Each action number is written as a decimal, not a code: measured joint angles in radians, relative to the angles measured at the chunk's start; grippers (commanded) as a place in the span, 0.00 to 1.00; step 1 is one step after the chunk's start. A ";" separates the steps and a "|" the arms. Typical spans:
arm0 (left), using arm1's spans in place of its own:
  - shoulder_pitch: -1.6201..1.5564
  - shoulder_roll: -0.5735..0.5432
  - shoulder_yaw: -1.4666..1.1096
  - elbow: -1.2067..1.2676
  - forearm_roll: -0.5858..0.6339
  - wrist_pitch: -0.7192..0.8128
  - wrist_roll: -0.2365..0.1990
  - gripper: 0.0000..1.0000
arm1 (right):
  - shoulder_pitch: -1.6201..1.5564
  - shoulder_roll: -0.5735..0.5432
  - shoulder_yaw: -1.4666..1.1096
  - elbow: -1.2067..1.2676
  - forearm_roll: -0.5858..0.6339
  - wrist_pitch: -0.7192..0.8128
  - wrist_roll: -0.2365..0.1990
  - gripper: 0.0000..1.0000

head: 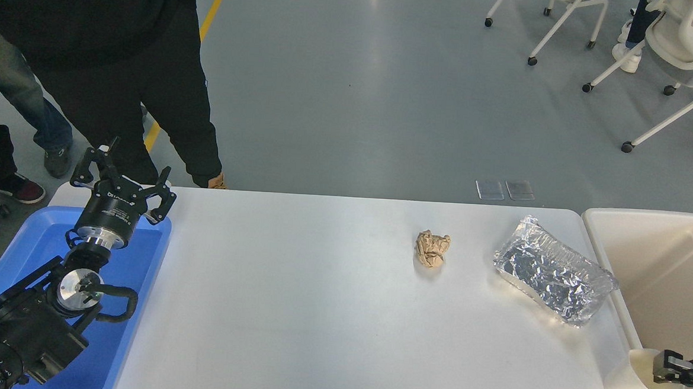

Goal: Pick up paper cup place in dustbin

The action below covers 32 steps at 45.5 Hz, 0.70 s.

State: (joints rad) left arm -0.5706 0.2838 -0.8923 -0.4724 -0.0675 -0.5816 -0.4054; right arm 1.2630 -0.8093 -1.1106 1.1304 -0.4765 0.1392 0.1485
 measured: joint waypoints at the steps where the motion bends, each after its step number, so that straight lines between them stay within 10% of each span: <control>1: 0.000 0.000 0.000 0.000 0.000 0.000 0.000 0.99 | -0.001 0.000 0.002 0.000 0.003 -0.001 0.000 0.19; 9: 0.000 0.000 0.000 0.000 0.000 -0.001 0.000 0.99 | -0.005 0.001 0.015 0.000 0.021 -0.004 0.002 0.00; 32: 0.000 0.000 0.000 0.000 0.000 -0.001 0.000 0.99 | 0.025 -0.018 0.019 0.007 0.050 0.000 0.014 0.00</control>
State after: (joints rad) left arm -0.5706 0.2838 -0.8926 -0.4725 -0.0675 -0.5822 -0.4053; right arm 1.2877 -0.8271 -1.0911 1.1369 -0.4270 0.1389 0.1621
